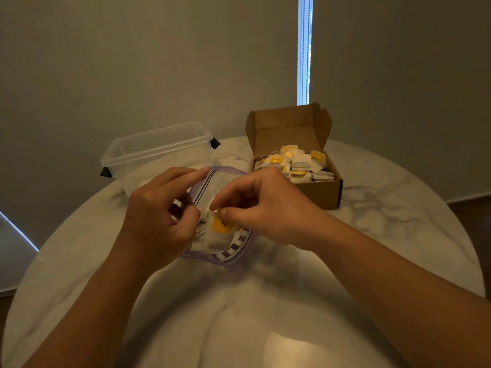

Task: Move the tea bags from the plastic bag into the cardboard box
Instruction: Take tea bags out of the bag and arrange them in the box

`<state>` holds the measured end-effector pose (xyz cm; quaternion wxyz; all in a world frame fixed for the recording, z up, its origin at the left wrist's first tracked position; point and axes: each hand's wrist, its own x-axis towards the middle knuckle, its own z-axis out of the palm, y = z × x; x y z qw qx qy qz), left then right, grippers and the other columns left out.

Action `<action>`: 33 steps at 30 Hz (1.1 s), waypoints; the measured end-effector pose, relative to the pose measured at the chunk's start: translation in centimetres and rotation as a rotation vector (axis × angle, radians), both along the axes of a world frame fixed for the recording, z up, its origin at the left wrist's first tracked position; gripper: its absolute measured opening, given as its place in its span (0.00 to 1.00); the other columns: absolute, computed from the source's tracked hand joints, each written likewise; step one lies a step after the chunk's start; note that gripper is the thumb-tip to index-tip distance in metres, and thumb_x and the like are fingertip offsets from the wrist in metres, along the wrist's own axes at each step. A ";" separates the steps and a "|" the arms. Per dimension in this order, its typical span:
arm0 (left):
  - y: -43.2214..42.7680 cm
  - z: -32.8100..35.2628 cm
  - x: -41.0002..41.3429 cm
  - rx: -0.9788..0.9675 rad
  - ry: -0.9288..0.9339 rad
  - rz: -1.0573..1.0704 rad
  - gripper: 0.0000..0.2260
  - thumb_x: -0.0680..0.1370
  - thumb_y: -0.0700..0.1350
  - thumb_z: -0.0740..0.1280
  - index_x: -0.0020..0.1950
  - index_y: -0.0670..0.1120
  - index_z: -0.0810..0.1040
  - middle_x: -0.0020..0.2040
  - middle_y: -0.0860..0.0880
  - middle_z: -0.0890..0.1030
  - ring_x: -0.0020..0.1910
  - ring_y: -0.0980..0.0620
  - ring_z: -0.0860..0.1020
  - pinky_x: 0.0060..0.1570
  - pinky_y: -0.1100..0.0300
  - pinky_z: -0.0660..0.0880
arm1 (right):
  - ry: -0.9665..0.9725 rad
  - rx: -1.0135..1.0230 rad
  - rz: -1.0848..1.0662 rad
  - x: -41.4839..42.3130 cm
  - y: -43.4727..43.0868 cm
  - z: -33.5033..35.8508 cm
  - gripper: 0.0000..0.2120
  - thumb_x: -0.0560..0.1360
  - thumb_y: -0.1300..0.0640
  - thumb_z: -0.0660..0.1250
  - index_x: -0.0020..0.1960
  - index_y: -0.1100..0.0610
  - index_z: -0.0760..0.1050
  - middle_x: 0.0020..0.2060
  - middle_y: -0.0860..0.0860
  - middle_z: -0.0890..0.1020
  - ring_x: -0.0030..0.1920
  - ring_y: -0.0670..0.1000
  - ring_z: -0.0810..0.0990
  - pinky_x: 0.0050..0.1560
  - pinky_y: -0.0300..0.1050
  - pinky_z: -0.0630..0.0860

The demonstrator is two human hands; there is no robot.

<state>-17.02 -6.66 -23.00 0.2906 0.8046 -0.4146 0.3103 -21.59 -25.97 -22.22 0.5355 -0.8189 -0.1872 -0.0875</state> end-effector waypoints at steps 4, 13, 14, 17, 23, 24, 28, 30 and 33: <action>0.1 0.0 0.1 -0.010 0.007 -0.007 0.22 0.73 0.46 0.58 0.64 0.41 0.78 0.55 0.50 0.79 0.43 0.58 0.77 0.35 0.65 0.78 | 0.000 0.061 0.037 -0.1 -2.4 1.3 0.08 0.75 0.65 0.70 0.51 0.55 0.84 0.46 0.49 0.86 0.49 0.47 0.84 0.52 0.46 0.82; -0.1 -0.1 0.1 0.005 0.011 -0.029 0.22 0.74 0.48 0.58 0.63 0.40 0.78 0.55 0.51 0.79 0.48 0.65 0.77 0.38 0.73 0.77 | -0.160 0.005 -0.335 3.4 -11.9 4.2 0.08 0.71 0.65 0.74 0.47 0.54 0.83 0.45 0.50 0.85 0.48 0.48 0.84 0.46 0.43 0.82; -0.1 -0.1 0.1 0.001 0.013 -0.029 0.22 0.75 0.48 0.58 0.63 0.40 0.78 0.55 0.52 0.79 0.49 0.65 0.77 0.38 0.72 0.77 | -0.163 -0.032 -0.379 4.0 -12.5 4.1 0.08 0.71 0.65 0.73 0.47 0.54 0.83 0.44 0.50 0.85 0.47 0.48 0.84 0.45 0.42 0.82; -0.2 -0.1 0.1 -0.011 0.008 -0.031 0.22 0.75 0.48 0.58 0.63 0.40 0.78 0.55 0.52 0.79 0.48 0.63 0.77 0.38 0.69 0.78 | -0.129 -0.138 -0.451 5.5 -13.9 3.6 0.07 0.72 0.64 0.74 0.46 0.52 0.83 0.42 0.48 0.85 0.44 0.46 0.84 0.42 0.38 0.80; -0.2 -0.1 0.3 -0.005 0.008 -0.038 0.21 0.75 0.48 0.59 0.63 0.39 0.78 0.54 0.51 0.80 0.48 0.64 0.77 0.37 0.68 0.79 | 0.026 -0.317 -0.424 7.0 -15.4 2.7 0.07 0.72 0.64 0.73 0.47 0.54 0.84 0.40 0.47 0.85 0.42 0.46 0.84 0.38 0.35 0.78; -0.2 -0.1 0.3 -0.003 0.008 -0.037 0.21 0.75 0.48 0.58 0.63 0.39 0.78 0.54 0.50 0.80 0.48 0.64 0.77 0.37 0.68 0.79 | 0.031 -0.347 -0.431 7.3 -15.4 2.6 0.07 0.73 0.63 0.73 0.48 0.54 0.84 0.41 0.46 0.85 0.42 0.44 0.83 0.38 0.34 0.77; -0.2 -0.2 0.4 -0.005 0.006 -0.031 0.22 0.75 0.48 0.59 0.63 0.39 0.79 0.54 0.52 0.79 0.48 0.64 0.77 0.34 0.67 0.78 | 0.002 -0.476 -0.516 8.6 -15.6 2.1 0.07 0.73 0.62 0.73 0.47 0.52 0.83 0.41 0.43 0.82 0.44 0.42 0.80 0.39 0.32 0.73; -0.2 -0.2 0.3 -0.003 0.004 -0.027 0.22 0.74 0.48 0.58 0.63 0.40 0.79 0.54 0.52 0.79 0.48 0.63 0.77 0.34 0.66 0.78 | -0.031 -0.516 -0.560 9.1 -15.7 1.7 0.07 0.72 0.62 0.74 0.48 0.52 0.83 0.40 0.42 0.80 0.44 0.42 0.80 0.38 0.31 0.71; -0.2 -0.1 0.4 -0.007 -0.004 -0.018 0.22 0.74 0.48 0.58 0.63 0.40 0.79 0.53 0.52 0.79 0.48 0.62 0.77 0.34 0.66 0.78 | -0.085 -0.515 -0.617 9.1 -15.7 1.5 0.09 0.72 0.62 0.74 0.52 0.55 0.83 0.43 0.44 0.80 0.43 0.43 0.79 0.39 0.29 0.69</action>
